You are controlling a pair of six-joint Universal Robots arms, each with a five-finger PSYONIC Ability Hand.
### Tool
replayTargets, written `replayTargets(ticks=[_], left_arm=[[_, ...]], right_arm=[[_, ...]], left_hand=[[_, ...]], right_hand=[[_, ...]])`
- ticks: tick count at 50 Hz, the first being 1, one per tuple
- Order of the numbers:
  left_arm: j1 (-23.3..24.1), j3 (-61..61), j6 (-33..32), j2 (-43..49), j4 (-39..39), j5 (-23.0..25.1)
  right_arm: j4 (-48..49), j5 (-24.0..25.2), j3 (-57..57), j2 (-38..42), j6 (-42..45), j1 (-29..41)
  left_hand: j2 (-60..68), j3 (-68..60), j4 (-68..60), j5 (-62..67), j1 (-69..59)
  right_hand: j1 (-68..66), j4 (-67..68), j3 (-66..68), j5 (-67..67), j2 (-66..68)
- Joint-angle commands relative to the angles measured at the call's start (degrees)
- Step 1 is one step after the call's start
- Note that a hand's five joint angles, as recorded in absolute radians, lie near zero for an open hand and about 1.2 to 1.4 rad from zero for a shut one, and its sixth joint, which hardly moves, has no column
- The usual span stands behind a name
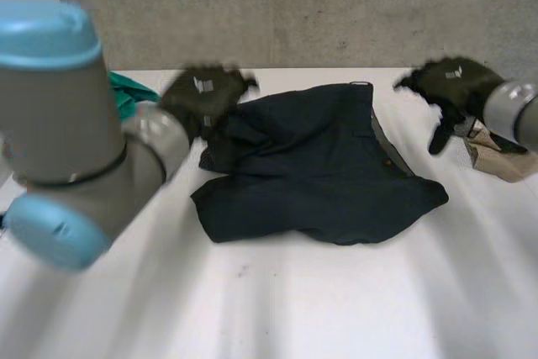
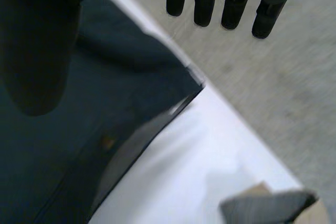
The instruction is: Fold the laundry.
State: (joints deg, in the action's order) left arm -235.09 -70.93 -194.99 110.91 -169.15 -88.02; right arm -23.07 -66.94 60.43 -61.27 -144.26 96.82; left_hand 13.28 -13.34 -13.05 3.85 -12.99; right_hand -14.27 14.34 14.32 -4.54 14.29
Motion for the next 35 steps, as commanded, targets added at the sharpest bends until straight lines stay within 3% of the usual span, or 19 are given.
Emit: replayTargets(ticks=[1, 8, 15, 19, 22, 26, 35], left_arm=[[3.23, -17.83, -4.25, -5.26, 6.9, 9.7], [6.12, -23.73, -4.35, -4.22, 6.12, 11.38], [7.1, -21.98, -2.59, 1.32, 1.28, 8.22], [6.92, -16.62, -1.71, 6.06, -0.39, 5.58], [7.01, -11.7, -1.62, 8.97, -0.39, 4.0], [7.1, -4.24, -1.97, 12.48, -0.48, 2.07], [7.01, 11.93, -2.76, 19.95, 0.22, -4.61]], right_arm=[[-7.68, 6.72, 11.62, -3.41, 14.07, -5.31], [-8.93, 11.92, 21.38, -3.69, 23.48, -9.1], [-7.26, 12.89, 24.91, -1.14, 27.01, -10.07], [-3.49, 13.77, 24.39, 1.32, 25.35, -9.37], [1.43, 15.61, 23.59, 3.08, 22.54, -8.49], [8.02, 17.64, 23.33, 4.14, 18.58, -7.26], [25.15, 17.9, 24.21, 4.67, 7.52, -3.92]], left_hand=[[23.64, -23.59, -23.87, 23.07, -23.94], [36.79, -36.74, -37.02, 36.22, -37.09], [26.05, -26.0, -26.28, 25.48, -26.35], [20.14, -20.09, -20.37, 19.57, -20.44], [20.14, -20.09, -20.37, 19.57, -20.44], [10.9, -10.85, -11.13, 10.33, -11.2], [7.52, -7.47, -7.76, 6.95, -7.82]], right_hand=[[-30.62, 30.55, 30.58, -30.36, 30.61], [-54.05, 53.98, 54.01, -53.79, 54.04], [-55.95, 55.88, 55.9, -55.69, 55.94], [-51.42, 51.35, 51.38, -51.16, 51.41], [-35.46, 35.39, 35.42, -35.2, 35.45], [-21.15, 21.08, 21.1, -20.89, 21.13], [-20.46, 20.39, 20.41, -20.19, 20.44]])
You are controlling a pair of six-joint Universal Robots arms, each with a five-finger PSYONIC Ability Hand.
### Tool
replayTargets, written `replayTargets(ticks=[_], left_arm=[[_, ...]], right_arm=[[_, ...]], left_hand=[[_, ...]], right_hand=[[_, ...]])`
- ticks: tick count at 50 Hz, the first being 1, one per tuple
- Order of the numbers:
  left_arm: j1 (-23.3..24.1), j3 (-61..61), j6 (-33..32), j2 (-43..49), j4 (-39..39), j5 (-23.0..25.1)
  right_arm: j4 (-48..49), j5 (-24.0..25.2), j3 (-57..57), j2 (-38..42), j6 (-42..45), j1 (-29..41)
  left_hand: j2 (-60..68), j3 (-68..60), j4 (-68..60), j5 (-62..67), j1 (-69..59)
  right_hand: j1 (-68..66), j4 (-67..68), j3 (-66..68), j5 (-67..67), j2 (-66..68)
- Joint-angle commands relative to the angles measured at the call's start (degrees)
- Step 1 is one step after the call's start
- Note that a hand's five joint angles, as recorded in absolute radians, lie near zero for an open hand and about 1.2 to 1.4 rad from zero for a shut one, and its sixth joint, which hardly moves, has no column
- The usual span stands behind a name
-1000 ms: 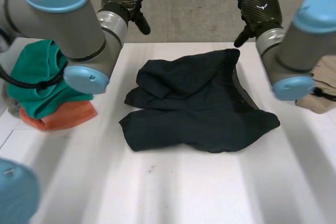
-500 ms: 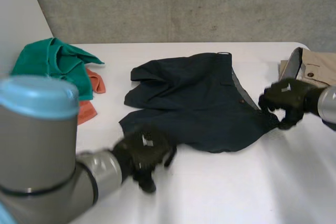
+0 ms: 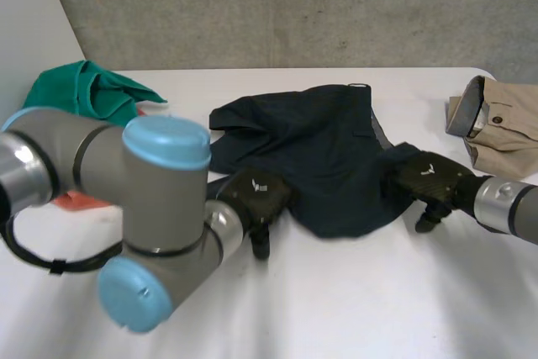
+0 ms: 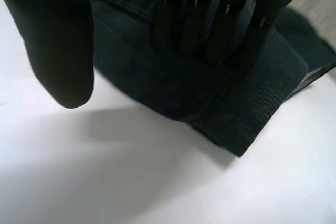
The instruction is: Fold the laundry.
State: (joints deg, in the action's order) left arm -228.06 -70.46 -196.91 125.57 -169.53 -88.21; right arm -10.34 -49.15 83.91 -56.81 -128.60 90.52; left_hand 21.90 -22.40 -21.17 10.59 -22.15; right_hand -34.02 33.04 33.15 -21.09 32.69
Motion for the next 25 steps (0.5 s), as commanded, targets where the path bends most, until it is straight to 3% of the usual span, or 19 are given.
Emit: replayTargets(ticks=[1, 14, 25], left_arm=[[-0.02, 12.61, -1.1, 6.08, 0.78, -4.77], [1.13, 24.49, -8.92, 14.96, 4.12, -7.85], [2.09, 27.3, -17.26, 20.5, -2.46, -8.03]], right_arm=[[13.76, 0.02, 0.72, 0.3, -8.94, 2.55], [26.24, -5.96, 0.9, 2.58, -14.23, 5.8], [35.99, -15.71, -1.91, 8.02, -14.4, 9.75]], left_hand=[[-1.25, 1.76, 0.53, 0.05, 1.51], [-5.29, 5.8, 4.57, -3.99, 5.55], [2.77, -2.26, -3.49, 4.07, -2.51]], right_hand=[[-0.71, 1.69, 1.58, -3.64, 2.04], [0.47, 0.51, 0.4, -2.47, 0.86], [-0.2, 1.18, 1.07, -3.14, 1.53]])
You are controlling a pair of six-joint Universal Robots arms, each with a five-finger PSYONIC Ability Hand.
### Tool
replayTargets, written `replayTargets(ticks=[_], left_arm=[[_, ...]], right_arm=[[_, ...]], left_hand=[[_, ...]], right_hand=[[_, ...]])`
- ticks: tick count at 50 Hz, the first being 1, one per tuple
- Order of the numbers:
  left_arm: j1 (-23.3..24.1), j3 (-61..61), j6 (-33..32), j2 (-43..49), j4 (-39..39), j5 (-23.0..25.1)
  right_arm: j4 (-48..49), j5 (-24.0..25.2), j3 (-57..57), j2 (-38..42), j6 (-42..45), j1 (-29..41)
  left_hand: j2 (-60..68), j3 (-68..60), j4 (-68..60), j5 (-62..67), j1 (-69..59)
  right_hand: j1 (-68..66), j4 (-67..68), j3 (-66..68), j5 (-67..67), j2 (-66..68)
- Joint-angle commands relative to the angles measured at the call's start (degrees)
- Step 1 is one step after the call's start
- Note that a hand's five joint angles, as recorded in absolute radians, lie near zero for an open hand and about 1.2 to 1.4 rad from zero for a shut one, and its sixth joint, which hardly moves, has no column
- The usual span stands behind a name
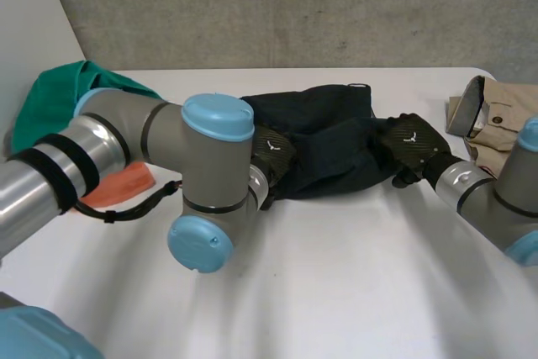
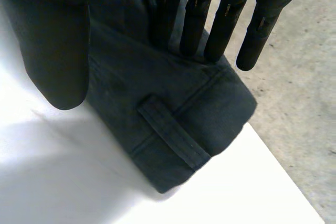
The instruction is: Fold the laundry.
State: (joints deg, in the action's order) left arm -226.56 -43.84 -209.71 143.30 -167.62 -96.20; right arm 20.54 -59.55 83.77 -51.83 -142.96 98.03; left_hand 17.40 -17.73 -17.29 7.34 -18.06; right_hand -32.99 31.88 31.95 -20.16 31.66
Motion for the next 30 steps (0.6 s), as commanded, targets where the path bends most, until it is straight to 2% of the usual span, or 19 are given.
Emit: replayTargets(ticks=[1, 3, 6, 7, 8, 10, 14, 18, 20, 22, 24, 25, 30], left_arm=[[0.77, 0.6, -5.17, 3.03, -4.99, -0.04], [0.94, 0.51, -6.75, 3.48, -6.39, -0.22], [1.21, 0.07, -9.13, 3.56, -8.77, -0.48], [1.21, -0.19, -9.57, 3.3, -9.21, -0.48], [1.21, -0.63, -10.01, 2.08, -9.91, -0.48], [1.3, -1.5, -9.84, -0.12, -10.09, -0.57], [1.03, -7.38, -6.68, -10.65, -9.21, -0.48], [-1.34, -15.03, -2.46, -22.0, -7.81, 1.27], [-2.92, -18.37, -1.49, -26.65, -5.71, 3.11], [-4.41, -21.54, -1.4, -30.0, -0.18, 5.4], [-5.12, -23.21, -1.57, -31.5, 4.39, 6.89], [-5.99, -24.61, -1.84, -32.55, 9.02, 8.55], [-8.02, -28.05, -2.8, -34.32, 22.32, 13.83]], right_arm=[[5.64, -5.66, -2.03, 3.49, -0.04, 2.43], [6.61, -6.54, -2.56, 4.36, -0.04, 2.96], [7.67, -8.21, -4.14, 5.6, -0.39, 3.75], [7.58, -8.56, -4.49, 5.69, -0.65, 3.93], [7.15, -9.17, -5.19, 5.51, -1.17, 4.1], [6.01, -9.62, -5.55, 4.81, -1.79, 4.19], [-2.34, -9.36, -5.37, -1.33, -3.99, 3.4], [-16.48, -6.81, -5.9, -9.86, -2.06, 1.03], [-24.38, -4.44, -5.9, -12.41, 2.06, 0.06], [-33.23, -3.03, -5.38, -13.9, 8.36, -0.29], [-40.72, -3.2, -4.68, -14.35, 13.73, -0.64], [-47.63, -3.55, -3.8, -14.7, 19.24, -0.99], [-62.37, -4.08, -2.04, -15.06, 30.54, -1.52]], left_hand=[[7.94, -7.61, -8.05, 8.0, -7.28], [11.29, -10.96, -11.4, 11.35, -10.63], [34.29, -33.96, -34.4, 34.35, -33.62], [42.68, -42.36, -42.79, 42.74, -42.02], [61.75, -61.42, -61.86, 61.81, -61.09], [62.6, -62.27, -62.71, 62.66, -61.94], [62.6, -62.27, -62.71, 62.66, -61.94], [62.6, -62.27, -62.71, 62.66, -61.94], [62.6, -62.27, -62.71, 62.66, -61.94], [62.6, -62.27, -62.71, 62.66, -61.94], [62.6, -62.27, -62.71, 62.66, -61.94], [62.6, -62.27, -62.71, 62.66, -61.94], [62.6, -62.27, -62.71, 62.66, -61.94]], right_hand=[[-1.57, 2.68, 2.61, -4.4, 2.9], [-4.08, 5.19, 5.12, -6.91, 5.41], [-21.53, 22.64, 22.56, -24.35, 22.85], [-30.92, 32.03, 31.95, -33.74, 32.24], [-46.85, 47.96, 47.89, -49.68, 48.18], [-47.01, 48.12, 48.05, -49.84, 48.34], [-47.01, 48.12, 48.05, -49.84, 48.34], [-47.01, 48.12, 48.05, -49.84, 48.34], [-47.01, 48.12, 48.05, -49.84, 48.34], [-47.01, 48.12, 48.05, -49.84, 48.34], [-47.01, 48.12, 48.05, -49.84, 48.34], [-47.01, 48.12, 48.05, -49.84, 48.34], [-47.01, 48.12, 48.05, -49.84, 48.34]])
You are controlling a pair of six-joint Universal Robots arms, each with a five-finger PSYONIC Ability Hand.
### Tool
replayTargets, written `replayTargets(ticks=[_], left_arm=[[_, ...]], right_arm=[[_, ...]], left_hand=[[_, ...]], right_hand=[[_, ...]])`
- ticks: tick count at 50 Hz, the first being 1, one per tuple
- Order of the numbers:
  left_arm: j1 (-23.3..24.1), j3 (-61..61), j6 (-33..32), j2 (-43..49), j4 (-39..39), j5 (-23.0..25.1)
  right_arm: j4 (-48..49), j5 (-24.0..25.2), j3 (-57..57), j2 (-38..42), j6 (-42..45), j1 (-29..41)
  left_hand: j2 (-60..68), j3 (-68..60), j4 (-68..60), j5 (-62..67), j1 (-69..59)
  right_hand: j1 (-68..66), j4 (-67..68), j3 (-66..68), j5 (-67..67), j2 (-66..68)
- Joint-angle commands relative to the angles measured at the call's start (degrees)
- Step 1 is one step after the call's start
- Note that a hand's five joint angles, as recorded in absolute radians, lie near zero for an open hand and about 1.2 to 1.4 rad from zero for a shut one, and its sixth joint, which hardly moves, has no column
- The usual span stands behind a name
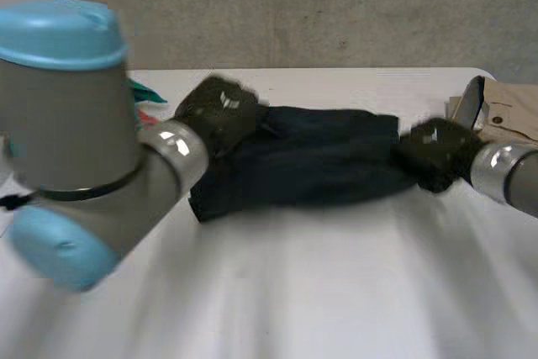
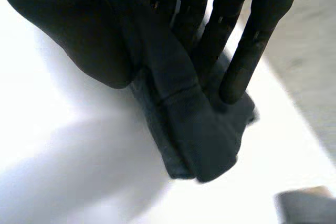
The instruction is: Fold the laundry.
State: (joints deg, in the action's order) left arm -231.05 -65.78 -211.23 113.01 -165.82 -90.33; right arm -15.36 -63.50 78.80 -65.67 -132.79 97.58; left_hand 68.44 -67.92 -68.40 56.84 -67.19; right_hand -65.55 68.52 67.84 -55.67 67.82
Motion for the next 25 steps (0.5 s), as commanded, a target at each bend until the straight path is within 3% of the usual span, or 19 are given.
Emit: replayTargets(ticks=[1, 4, 7, 13, 18, 20, 21, 22, 25], left_arm=[[-3.7, -6.64, -1.46, -4.11, 22.1, 8.94], [-3.88, -7.87, -3.13, -3.94, 26.94, 11.66], [-3.88, -7.7, -4.63, -3.06, 26.08, 11.76], [-3.09, -2.17, -4.46, 1.59, 15.98, 8.86], [-2.56, 7.49, -2.0, 9.33, 7.18, 3.15], [-2.47, 9.52, 0.1, 10.48, 7.96, 1.13], [-2.21, 10.49, 2.38, 10.57, 9.71, -0.27], [-1.95, 10.41, 3.71, 10.39, 10.86, -0.8], [-1.94, 7.87, 8.71, 8.21, 13.76, -1.51]], right_arm=[[-27.17, -0.22, 3.2, -1.21, 20.73, -1.07], [-27.09, -0.14, 3.21, -1.39, 20.29, -0.81], [-23.93, 0.65, 1.98, -0.95, 17.75, -0.55], [-15.94, 0.74, -0.75, 0.46, 6.95, 2.61], [-7.32, -1.62, -2.68, 3.53, -1.41, 5.87], [-6.0, -3.29, -2.95, 4.32, -3.17, 6.48], [-5.39, -5.13, -3.12, 4.85, -4.74, 7.01], [-5.12, -5.93, -3.12, 5.03, -5.45, 7.27], [-4.15, -7.69, -2.86, 5.12, -8.17, 7.98]], left_hand=[[11.56, -12.08, -11.6, 13.16, -12.81], [11.56, -12.08, -11.6, 13.16, -12.81], [11.56, -12.08, -11.6, 13.16, -12.81], [11.56, -12.08, -11.6, 13.16, -12.81], [11.56, -12.08, -11.6, 13.16, -12.81], [0.39, -0.91, -0.43, 1.99, -1.64], [-15.51, 14.99, 15.47, -13.91, 14.26], [-23.49, 22.98, 23.45, -21.9, 22.25], [-38.01, 37.49, 37.97, -36.41, 36.76]], right_hand=[[-14.45, 11.48, 12.16, -14.33, 12.18], [-14.45, 11.48, 12.16, -14.33, 12.18], [-14.45, 11.48, 12.16, -14.33, 12.18], [-14.45, 11.48, 12.16, -14.33, 12.18], [-14.45, 11.48, 12.16, -14.33, 12.18], [-14.45, 11.48, 12.16, -14.33, 12.18], [-14.45, 11.48, 12.16, -14.33, 12.18], [-14.45, 11.48, 12.16, -14.33, 12.18], [-14.45, 11.48, 12.16, -14.33, 12.18]])
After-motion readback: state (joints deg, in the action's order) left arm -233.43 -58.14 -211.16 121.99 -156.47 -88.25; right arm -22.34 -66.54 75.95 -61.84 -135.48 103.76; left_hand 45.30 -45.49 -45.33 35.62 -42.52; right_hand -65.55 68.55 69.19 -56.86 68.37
